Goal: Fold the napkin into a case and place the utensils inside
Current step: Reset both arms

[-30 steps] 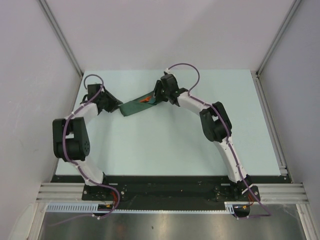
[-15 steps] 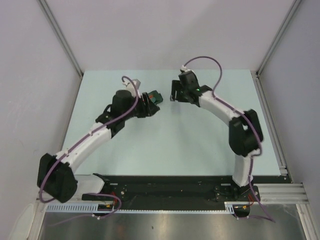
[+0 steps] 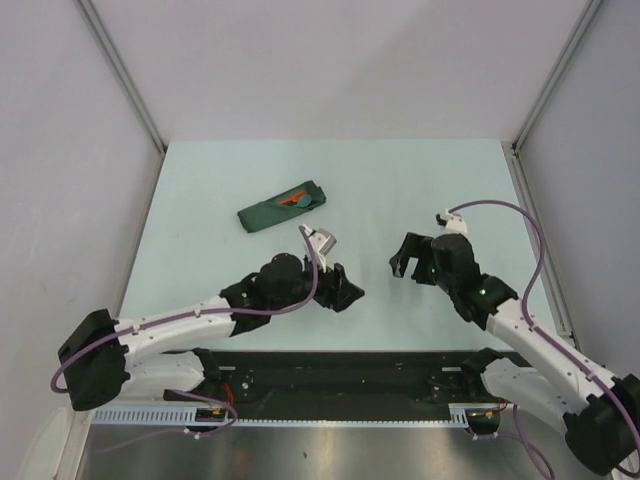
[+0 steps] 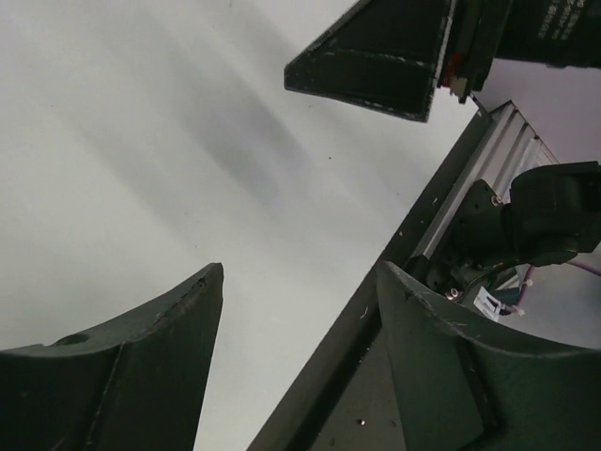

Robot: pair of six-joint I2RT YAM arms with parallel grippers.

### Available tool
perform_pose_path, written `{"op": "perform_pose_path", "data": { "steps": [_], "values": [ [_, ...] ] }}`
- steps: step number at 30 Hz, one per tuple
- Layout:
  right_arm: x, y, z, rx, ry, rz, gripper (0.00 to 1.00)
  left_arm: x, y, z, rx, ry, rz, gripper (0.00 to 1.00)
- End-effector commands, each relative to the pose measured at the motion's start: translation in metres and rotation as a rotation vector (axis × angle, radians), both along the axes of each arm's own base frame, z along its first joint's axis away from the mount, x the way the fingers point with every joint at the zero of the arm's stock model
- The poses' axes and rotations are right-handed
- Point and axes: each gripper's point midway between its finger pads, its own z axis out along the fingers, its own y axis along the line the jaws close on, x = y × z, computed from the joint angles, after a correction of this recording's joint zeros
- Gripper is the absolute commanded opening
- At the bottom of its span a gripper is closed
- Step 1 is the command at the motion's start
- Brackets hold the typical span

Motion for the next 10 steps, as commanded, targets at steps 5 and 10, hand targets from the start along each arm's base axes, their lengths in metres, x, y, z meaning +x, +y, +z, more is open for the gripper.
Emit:
{"op": "perform_pose_path", "data": {
  "steps": [5, 10],
  "values": [
    [-0.011, 0.03, 0.01, 0.202, -0.11, 0.03, 1.0, 0.003, 0.009, 0.042, -0.175, -0.168, 0.035, 0.81],
    [-0.013, 0.042, 0.013, 0.248, -0.121, 0.068, 1.0, -0.003, 0.018, 0.051, -0.241, -0.203, 0.037, 0.92]
  ]
}}
